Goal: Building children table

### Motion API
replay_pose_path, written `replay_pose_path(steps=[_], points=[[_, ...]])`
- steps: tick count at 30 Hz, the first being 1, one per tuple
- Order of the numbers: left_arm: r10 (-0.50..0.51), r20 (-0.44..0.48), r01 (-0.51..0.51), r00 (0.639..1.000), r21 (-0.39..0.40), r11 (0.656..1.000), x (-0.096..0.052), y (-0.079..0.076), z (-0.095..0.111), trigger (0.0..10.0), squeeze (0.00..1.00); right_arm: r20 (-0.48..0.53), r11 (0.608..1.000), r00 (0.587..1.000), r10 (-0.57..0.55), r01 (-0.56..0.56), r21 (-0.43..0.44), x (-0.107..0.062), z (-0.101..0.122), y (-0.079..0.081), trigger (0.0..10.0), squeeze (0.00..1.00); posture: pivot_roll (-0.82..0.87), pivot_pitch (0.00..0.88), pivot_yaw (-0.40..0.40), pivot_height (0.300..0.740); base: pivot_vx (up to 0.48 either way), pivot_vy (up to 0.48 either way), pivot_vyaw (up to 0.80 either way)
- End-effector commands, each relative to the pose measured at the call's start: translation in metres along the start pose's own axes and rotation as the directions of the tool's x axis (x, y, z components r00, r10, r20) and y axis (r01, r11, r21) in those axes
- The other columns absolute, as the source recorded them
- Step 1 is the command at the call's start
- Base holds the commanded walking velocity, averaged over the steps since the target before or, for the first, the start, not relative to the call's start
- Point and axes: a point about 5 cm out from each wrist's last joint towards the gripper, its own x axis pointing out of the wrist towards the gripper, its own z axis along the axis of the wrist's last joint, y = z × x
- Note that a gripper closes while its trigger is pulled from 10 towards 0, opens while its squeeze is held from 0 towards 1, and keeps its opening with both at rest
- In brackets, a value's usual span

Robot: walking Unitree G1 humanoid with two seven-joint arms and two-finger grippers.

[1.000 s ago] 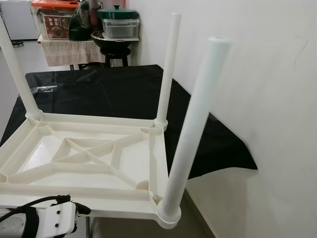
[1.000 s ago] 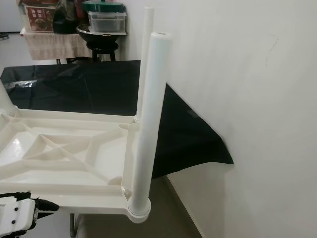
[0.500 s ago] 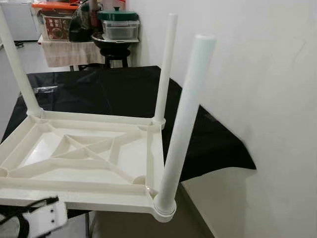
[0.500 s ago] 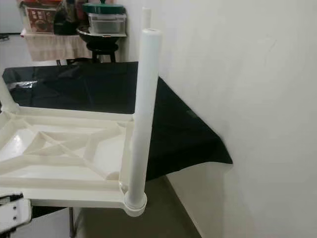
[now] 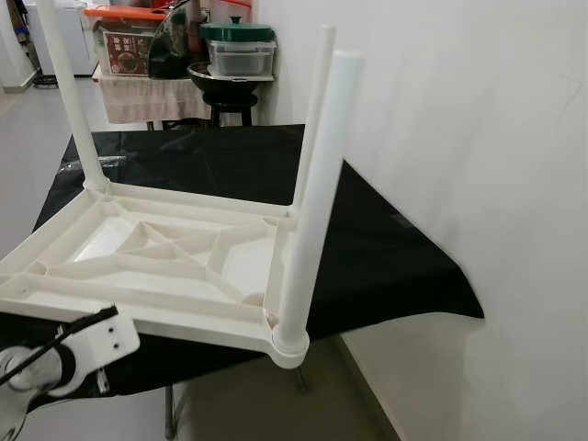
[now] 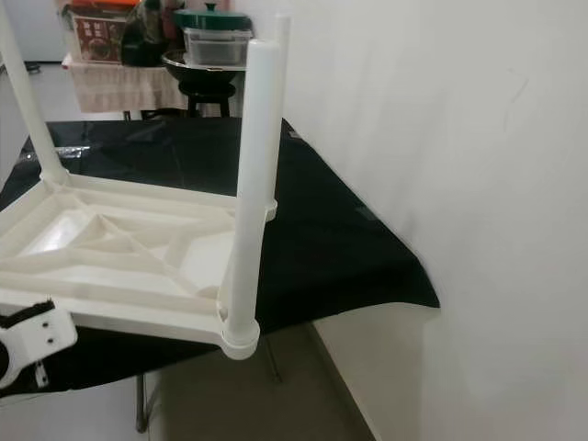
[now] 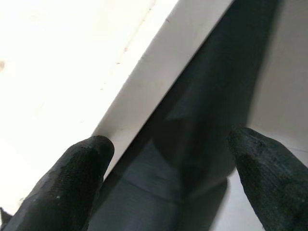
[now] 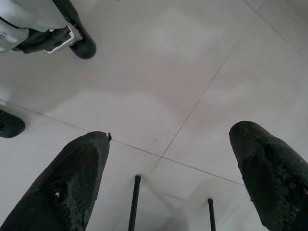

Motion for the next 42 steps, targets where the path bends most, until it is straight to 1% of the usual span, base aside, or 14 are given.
replay_pose_path(steps=[1,10,16,24,26,27,28,29,30,32,33,34,37,42], points=[[0.07,0.038,-0.071,0.997,0.032,0.997,0.007,0.009,0.009,10.0,0.0,0.592,0.609,0.762,0.261,0.345,-0.714,-0.096,0.243,0.073,10.0,0.0,0.09,0.0,-0.09,0.74,0.0,0.0,0.0],[0.15,0.07,-0.152,0.986,0.024,0.988,0.017,0.022,0.019,10.0,0.0,0.59,0.61,0.764,0.261,0.343,-0.714,-0.096,0.243,0.073,10.0,0.0,0.08,0.0,-0.089,0.74,0.0,0.0,0.0],[0.278,0.054,-0.278,0.959,-0.007,0.961,0.022,0.034,0.018,10.0,0.0,0.589,0.61,0.764,0.262,0.343,-0.715,-0.096,0.243,0.073,10.0,0.0,0.08,0.0,-0.089,0.74,0.0,0.0,0.0],[0.363,0.079,-0.353,0.928,-0.118,0.928,0.03,0.037,0.028,10.0,0.0,0.586,0.605,0.765,0.267,0.34,-0.72,-0.096,0.243,0.073,10.0,0.0,0.08,0.0,-0.092,0.74,0.0,0.0,0.0],[0.35,0.104,-0.332,0.931,-0.158,0.93,0.032,0.034,0.033,10.0,0.0,0.585,0.604,0.765,0.268,0.34,-0.721,-0.096,0.243,0.073,10.0,0.0,0.08,0.0,-0.092,0.74,0.0,0.0,0.0],[0.295,0.176,-0.255,0.939,-0.22,0.942,0.034,0.025,0.043,10.0,0.0,0.584,0.603,0.766,0.268,0.34,-0.722,-0.096,0.243,0.073,10.0,0.0,0.08,0.0,-0.093,0.74,0.0,0.0,0.0],[0.295,0.176,-0.255,0.939,-0.22,0.942,0.034,0.025,0.043,10.0,0.0,0.584,0.603,0.766,0.268,0.34,-0.722,-0.096,0.243,0.073,10.0,0.0,0.08,0.0,-0.093,0.74,0.0,0.0,0.0],[0.216,0.276,-0.14,0.936,-0.272,0.952,0.033,0.014,0.057,10.0,0.0,0.583,0.602,0.767,0.267,0.34,-0.723,-0.096,0.243,0.073,10.0,0.0,0.08,0.0,-0.093,0.74,0.0,0.0,0.0],[0.216,0.276,-0.14,0.936,-0.272,0.952,0.033,0.014,0.057,10.0,0.0,0.583,0.602,0.767,0.267,0.34,-0.723,-0.096,0.243,0.073,10.0,0.0,0.08,0.0,-0.093,0.74,0.0,0.0,0.0],[0.011,0.468,0.126,0.884,-0.261,0.957,0.024,-0.012,0.08,10.0,0.0,0.581,0.599,0.769,0.266,0.341,-0.725,-0.096,0.243,0.073,10.0,0.0,0.08,0.0,-0.092,0.74,0.0,0.0,0.0],[0.011,0.468,0.126,0.884,-0.261,0.957,0.024,-0.012,0.08,10.0,0.0,0.581,0.599,0.769,0.266,0.341,-0.725,-0.096,0.243,0.073,10.0,0.0,0.08,0.0,-0.092,0.74,0.0,0.0,0.0],[-0.069,0.521,0.216,0.851,-0.226,0.95,0.018,-0.022,0.086,10.0,0.0,0.58,0.598,0.77,0.266,0.341,-0.725,-0.096,0.243,0.073,10.0,0.0,0.08,0.0,-0.091,0.74,0.0,0.0,0.0],[-0.129,0.556,0.28,0.821,-0.194,0.94,0.015,-0.03,0.09,10.0,0.0,0.579,0.597,0.77,0.266,0.34,-0.726,-0.096,0.243,0.074,10.0,0.0,0.08,0.0,-0.091,0.74,0.0,0.0,0.0],[-0.098,0.583,0.28,0.807,-0.232,0.931,0.016,-0.028,0.097,10.0,0.0,0.578,0.597,0.771,0.267,0.338,-0.727,-0.096,0.243,0.074,10.0,0.0,0.08,0.0,-0.089,0.74,0.0,0.0,0.0]])
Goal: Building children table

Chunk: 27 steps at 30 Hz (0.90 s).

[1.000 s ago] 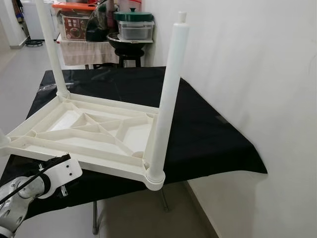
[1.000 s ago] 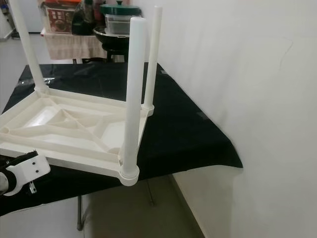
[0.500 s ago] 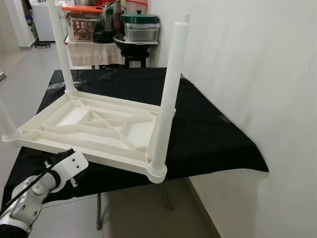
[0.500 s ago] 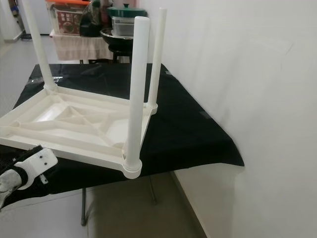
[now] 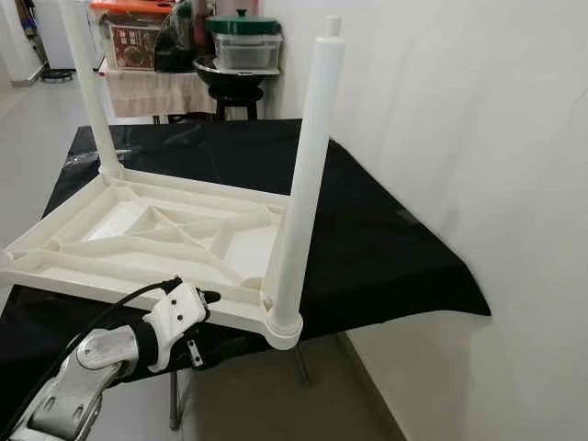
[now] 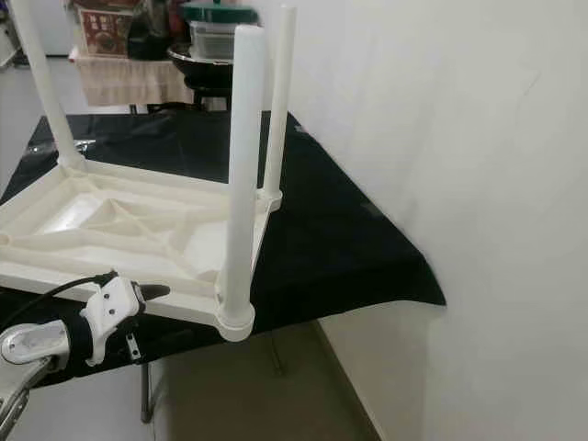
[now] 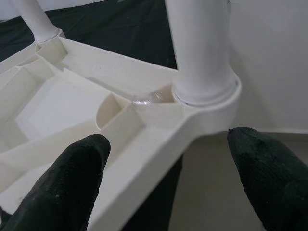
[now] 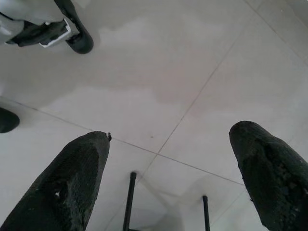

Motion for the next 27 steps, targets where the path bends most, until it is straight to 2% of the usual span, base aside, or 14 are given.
replay_pose_path(steps=[1,6,9,11,12,13,14,15,17,18,21,22,25,27], points=[[-0.009,0.023,0.009,1.0,-0.026,1.0,0.002,-0.002,0.005,10.0,0.0,0.581,0.598,0.768,0.269,0.34,-0.726,-0.097,0.245,0.075,10.0,0.0,0.08,0.0,-0.089,0.74,0.0,0.0,0.0],[-0.029,0.083,0.038,0.996,-0.098,0.994,0.008,-0.011,0.013,10.0,0.0,0.58,0.595,0.769,0.269,0.341,-0.728,-0.097,0.245,0.075,10.0,0.0,0.08,0.0,-0.091,0.74,0.0,0.0,0.0],[0.064,0.072,-0.053,0.995,-0.147,0.988,0.012,-0.01,0.01,10.0,0.0,0.579,0.592,0.77,0.269,0.343,-0.73,-0.097,0.245,0.074,10.0,0.0,0.08,0.0,-0.089,0.74,0.0,0.0,0.0],[0.064,0.072,-0.053,0.995,-0.147,0.988,0.012,-0.01,0.01,10.0,0.0,0.579,0.592,0.77,0.269,0.343,-0.73,-0.097,0.245,0.074,10.0,0.0,0.08,0.0,-0.089,0.74,0.0,0.0,0.0],[0.149,0.043,-0.139,0.988,-0.175,0.975,0.013,-0.004,0.006,10.0,0.0,0.579,0.591,0.77,0.269,0.343,-0.73,-0.097,0.244,0.074,10.0,0.0,0.08,0.0,-0.088,0.74,0.0,0.0,0.0],[0.149,0.043,-0.139,0.988,-0.175,0.975,0.013,-0.004,0.006,10.0,0.0,0.579,0.591,0.77,0.269,0.343,-0.73,-0.097,0.244,0.074,10.0,0.0,0.08,0.0,-0.088,0.74,0.0,0.0,0.0],[0.275,-0.019,-0.272,0.961,-0.207,0.94,0.01,0.004,-0.004,10.0,0.0,0.578,0.589,0.771,0.268,0.343,-0.731,-0.097,0.244,0.074,10.0,0.0,0.08,0.0,-0.085,0.74,0.0,0.0,0.0],[0.434,-0.114,-0.448,0.894,-0.24,0.861,0.0,0.014,-0.02,10.0,0.0,0.577,0.587,0.771,0.268,0.344,-0.733,-0.097,0.244,0.074,10.0,0.0,0.09,0.0,-0.088,0.74,0.0,0.0,0.0],[0.475,-0.142,-0.496,0.868,-0.248,0.832,-0.005,0.017,-0.026,10.0,0.0,0.577,0.586,0.772,0.268,0.344,-0.733,-0.097,0.244,0.074,10.0,0.0,0.09,0.0,-0.088,0.74,0.0,0.0,0.0],[0.475,-0.142,-0.496,0.868,-0.248,0.832,-0.005,0.017,-0.026,10.0,0.0,0.577,0.586,0.772,0.268,0.344,-0.733,-0.097,0.244,0.074,10.0,0.0,0.09,0.0,-0.088,0.74,0.0,0.0,0.0],[0.639,-0.269,-0.693,0.721,-0.237,0.681,-0.037,0.026,-0.049,10.0,0.0,0.575,0.581,0.773,0.269,0.346,-0.737,-0.096,0.244,0.074,10.0,0.0,0.1,0.0,-0.09,0.74,0.0,0.0,0.0],[0.639,-0.269,-0.693,0.721,-0.237,0.681,-0.037,0.026,-0.049,10.0,0.0,0.575,0.581,0.773,0.269,0.346,-0.737,-0.096,0.244,0.074,10.0,0.0,0.1,0.0,-0.09,0.74,0.0,0.0,0.0],[0.696,-0.304,-0.759,0.65,-0.224,0.611,-0.05,0.027,-0.054,10.0,0.0,0.573,0.577,0.774,0.27,0.346,-0.74,-0.096,0.244,0.074,10.0,0.0,0.11,0.0,-0.092,0.74,0.0,0.097,0.0],[0.696,-0.304,-0.759,0.65,-0.224,0.611,-0.05,0.027,-0.054,10.0,0.0,0.573,0.577,0.774,0.27,0.346,-0.74,-0.096,0.244,0.074,10.0,0.0,0.11,0.0,-0.092,0.74,0.0,0.292,0.0]])
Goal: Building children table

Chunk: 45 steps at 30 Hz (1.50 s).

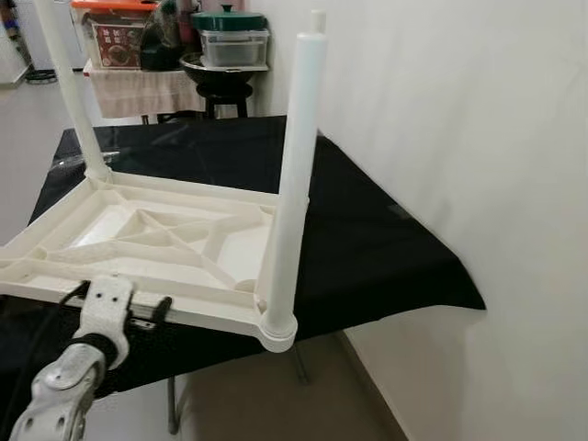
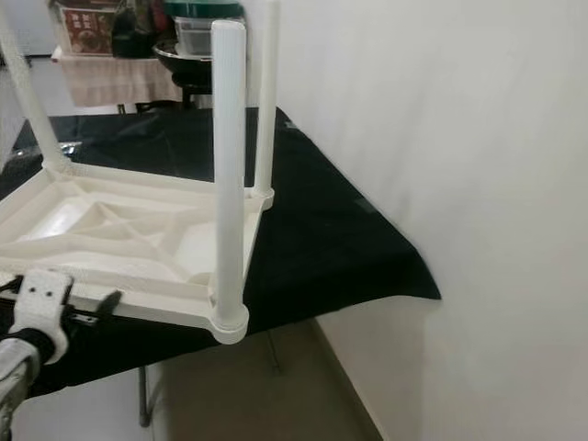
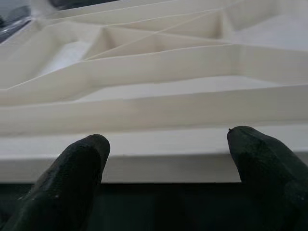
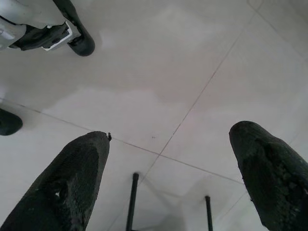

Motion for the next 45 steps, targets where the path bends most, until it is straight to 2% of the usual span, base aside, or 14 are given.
replay_pose_path(steps=[1,6,8,18,28,38,45], points=[[0.016,-0.017,-0.016,1.0,0.002,1.0,-0.002,-0.002,-0.003,10.0,0.0,0.564,0.574,0.783,0.263,0.342,-0.744,-0.092,0.24,0.071,10.0,0.0,0.11,0.0,-0.092,0.74,0.0,0.476,0.0],[0.015,0.016,-0.015,1.0,-0.006,1.0,-0.001,-0.008,0.003,10.0,0.0,0.563,0.575,0.783,0.266,0.34,-0.744,-0.093,0.24,0.071,10.0,0.0,0.11,0.0,-0.087,0.74,0.0,0.476,0.0],[0.013,0.028,-0.012,1.0,-0.014,1.0,0.001,-0.017,0.005,10.0,0.0,0.563,0.577,0.782,0.266,0.339,-0.743,-0.093,0.24,0.071,10.0,0.0,0.11,0.0,-0.087,0.74,0.0,0.476,0.0],[-0.013,0.027,0.013,1.0,-0.024,1.0,0.001,-0.036,0.003,10.0,0.0,0.566,0.58,0.781,0.263,0.341,-0.74,-0.093,0.241,0.071,10.0,0.0,0.11,0.0,-0.085,0.74,0.0,0.474,0.0],[-0.036,0.017,0.036,0.999,-0.034,0.999,0.002,-0.045,0.003,10.0,0.0,0.565,0.581,0.781,0.266,0.338,-0.741,-0.093,0.241,0.072,10.0,0.0,0.11,0.0,-0.084,0.74,0.0,0.0,0.0],[-0.117,-0.072,0.109,0.99,-0.111,0.988,0.006,-0.06,-0.005,10.0,0.0,0.564,0.579,0.782,0.264,0.339,-0.741,-0.093,0.241,0.071,10.0,0.0,0.1,0.0,-0.087,0.74,0.0,0.0,0.0],[-0.133,-0.136,0.117,0.982,-0.121,0.986,0.016,-0.058,-0.007,10.0,0.0,0.563,0.578,0.784,0.261,0.34,-0.741,-0.092,0.241,0.069,10.0,0.0,0.09,0.0,-0.079,0.74,0.0,0.0,0.0]])
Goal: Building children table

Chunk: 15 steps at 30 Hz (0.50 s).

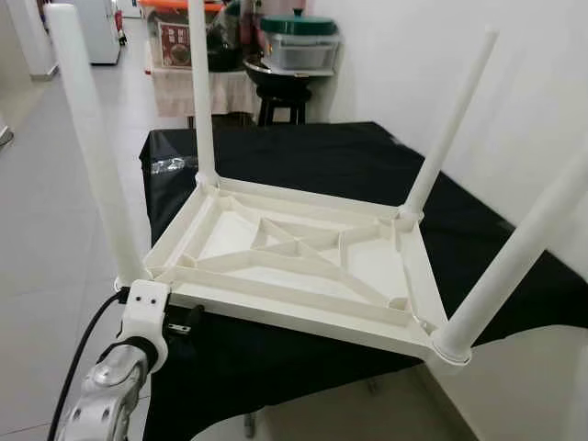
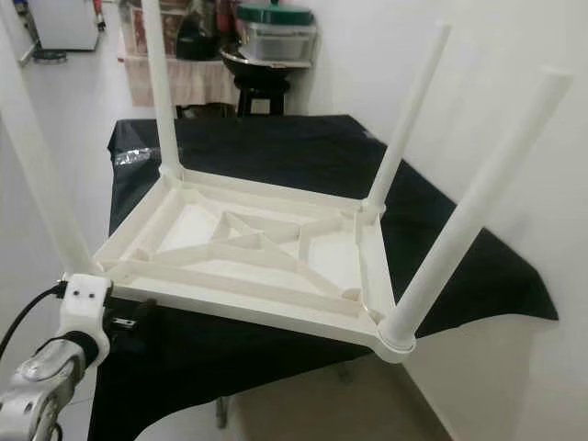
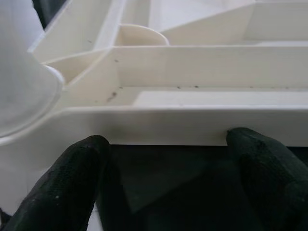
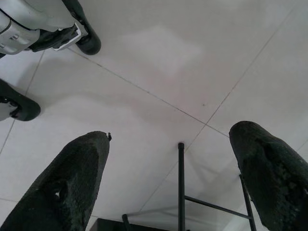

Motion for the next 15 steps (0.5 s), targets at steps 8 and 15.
replay_pose_path(steps=[8,15], points=[[0.037,-0.056,-0.036,0.998,0.011,0.999,0.008,0.019,0.002,10.0,0.0,0.559,0.582,0.788,0.257,0.336,-0.741,-0.09,0.237,0.062,10.0,0.0,0.06,0.0,-0.064,0.74,0.0,0.0,0.0],[0.115,0.033,-0.117,0.993,0.079,0.99,0.026,0.065,0.04,10.0,0.0,0.543,0.589,0.806,0.236,0.326,-0.74,-0.081,0.229,0.051,10.0,0.0,0.02,0.073,-0.037,0.74,0.0,0.0,0.0]])
